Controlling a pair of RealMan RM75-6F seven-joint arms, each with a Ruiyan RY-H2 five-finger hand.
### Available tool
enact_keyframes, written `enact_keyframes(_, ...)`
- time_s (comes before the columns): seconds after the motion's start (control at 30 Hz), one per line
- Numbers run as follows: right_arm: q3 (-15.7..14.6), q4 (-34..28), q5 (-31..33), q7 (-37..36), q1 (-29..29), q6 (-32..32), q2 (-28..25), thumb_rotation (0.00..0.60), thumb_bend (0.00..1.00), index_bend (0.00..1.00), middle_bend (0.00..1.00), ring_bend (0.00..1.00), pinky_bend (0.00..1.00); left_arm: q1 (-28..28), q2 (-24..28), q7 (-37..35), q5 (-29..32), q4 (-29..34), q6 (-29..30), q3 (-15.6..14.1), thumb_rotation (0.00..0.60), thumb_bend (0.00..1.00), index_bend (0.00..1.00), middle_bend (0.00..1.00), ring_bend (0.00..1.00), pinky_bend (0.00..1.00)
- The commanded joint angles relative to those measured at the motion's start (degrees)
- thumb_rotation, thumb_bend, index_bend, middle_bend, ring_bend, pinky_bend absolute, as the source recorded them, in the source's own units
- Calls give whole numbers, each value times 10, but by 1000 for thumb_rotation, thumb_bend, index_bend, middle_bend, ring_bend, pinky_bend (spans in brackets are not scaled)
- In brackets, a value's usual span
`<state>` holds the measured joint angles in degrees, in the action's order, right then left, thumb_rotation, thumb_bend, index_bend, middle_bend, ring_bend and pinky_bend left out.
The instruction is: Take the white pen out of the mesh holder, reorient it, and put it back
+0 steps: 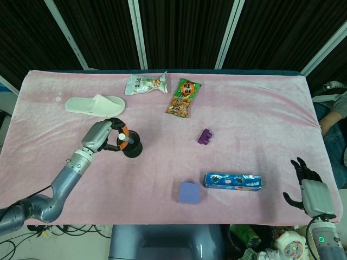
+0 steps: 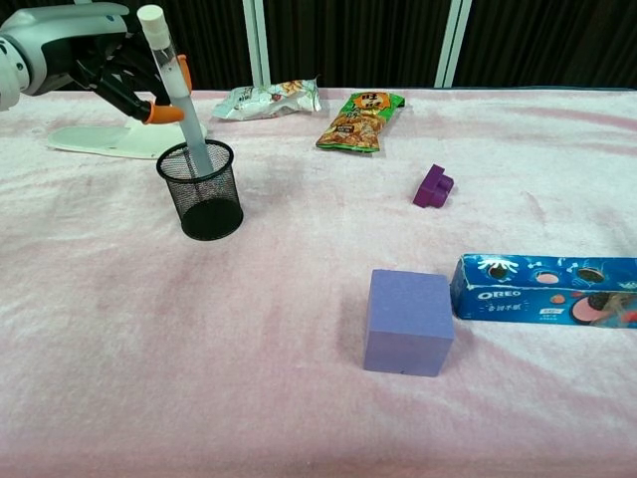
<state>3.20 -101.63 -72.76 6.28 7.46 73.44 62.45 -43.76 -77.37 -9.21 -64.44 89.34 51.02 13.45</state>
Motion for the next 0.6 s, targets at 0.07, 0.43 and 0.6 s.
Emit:
enact_keyframes(0.07,0,0,0,0,0,0,0,600,186,0,0,158,169,-14,-14,74,37,2,0,-7,600,420,687,641,227,188)
enact_keyframes(0.43,0,1,-2,-4,1,-1,-1,600,186,0,0,158,169,-52,-57,254,144,-10,35,-8,600,418,681,625,227,163)
enact_keyframes(0.6,0,1,-3,-4,1,-2,-1,600,186,0,0,158,169,-58,-71,300,168,-17,53,-10,600,416,679,619,227,145)
